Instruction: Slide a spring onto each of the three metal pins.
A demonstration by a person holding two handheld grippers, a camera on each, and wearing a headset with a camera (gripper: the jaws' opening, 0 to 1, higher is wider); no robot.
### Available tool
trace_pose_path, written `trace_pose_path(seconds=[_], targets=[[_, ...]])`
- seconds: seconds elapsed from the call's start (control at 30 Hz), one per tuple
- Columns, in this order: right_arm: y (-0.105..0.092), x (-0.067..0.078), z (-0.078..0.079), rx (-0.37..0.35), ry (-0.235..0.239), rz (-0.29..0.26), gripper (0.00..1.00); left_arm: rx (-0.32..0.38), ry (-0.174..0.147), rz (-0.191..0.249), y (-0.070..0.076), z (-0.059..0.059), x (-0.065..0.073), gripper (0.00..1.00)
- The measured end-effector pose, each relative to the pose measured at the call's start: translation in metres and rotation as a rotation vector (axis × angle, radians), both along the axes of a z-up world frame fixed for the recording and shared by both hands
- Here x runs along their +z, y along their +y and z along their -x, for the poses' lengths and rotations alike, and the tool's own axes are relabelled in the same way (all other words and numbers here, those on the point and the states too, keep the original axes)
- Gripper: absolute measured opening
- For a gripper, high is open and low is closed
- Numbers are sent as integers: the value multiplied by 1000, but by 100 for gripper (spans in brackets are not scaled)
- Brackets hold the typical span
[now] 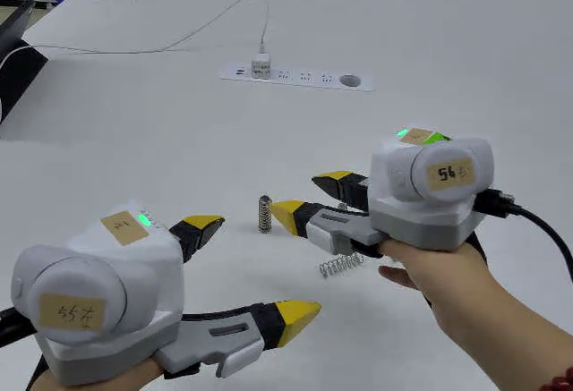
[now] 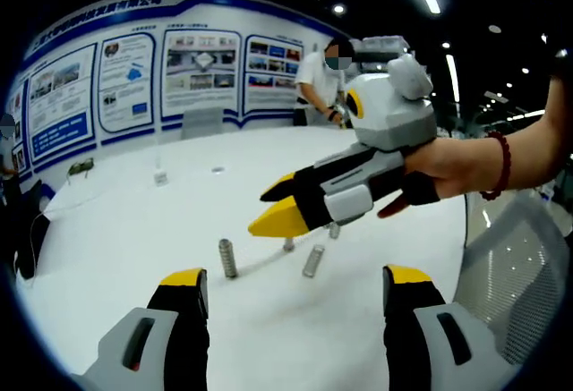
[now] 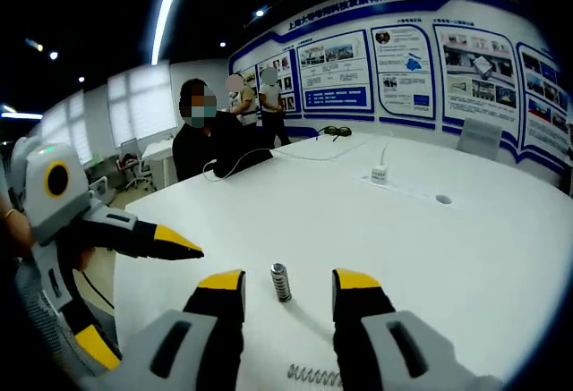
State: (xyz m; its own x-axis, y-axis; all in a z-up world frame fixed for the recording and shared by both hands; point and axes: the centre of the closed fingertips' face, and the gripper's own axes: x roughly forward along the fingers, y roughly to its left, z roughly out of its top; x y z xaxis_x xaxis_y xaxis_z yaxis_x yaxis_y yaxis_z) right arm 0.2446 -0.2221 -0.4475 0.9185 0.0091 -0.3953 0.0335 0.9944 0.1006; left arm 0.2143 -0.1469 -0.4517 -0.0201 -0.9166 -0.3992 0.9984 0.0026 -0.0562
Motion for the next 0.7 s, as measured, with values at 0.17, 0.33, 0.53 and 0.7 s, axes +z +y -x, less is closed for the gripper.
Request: trace_pose_path(seconds=[0.17, 0.33, 0.53, 0.7], targets=[[-6, 3, 21, -17, 3, 2, 42, -19, -40, -17, -4, 0, -2, 79], [-12, 5, 42, -32, -1, 5, 44, -47, -68, -36, -9, 2, -5, 75], [-12, 10, 61, -24, -24, 5, 46, -78, -94, -52, -16, 5, -9, 70], [-13, 12, 75, -18, -34, 0, 48, -106, -102, -68, -22, 7, -15, 65]])
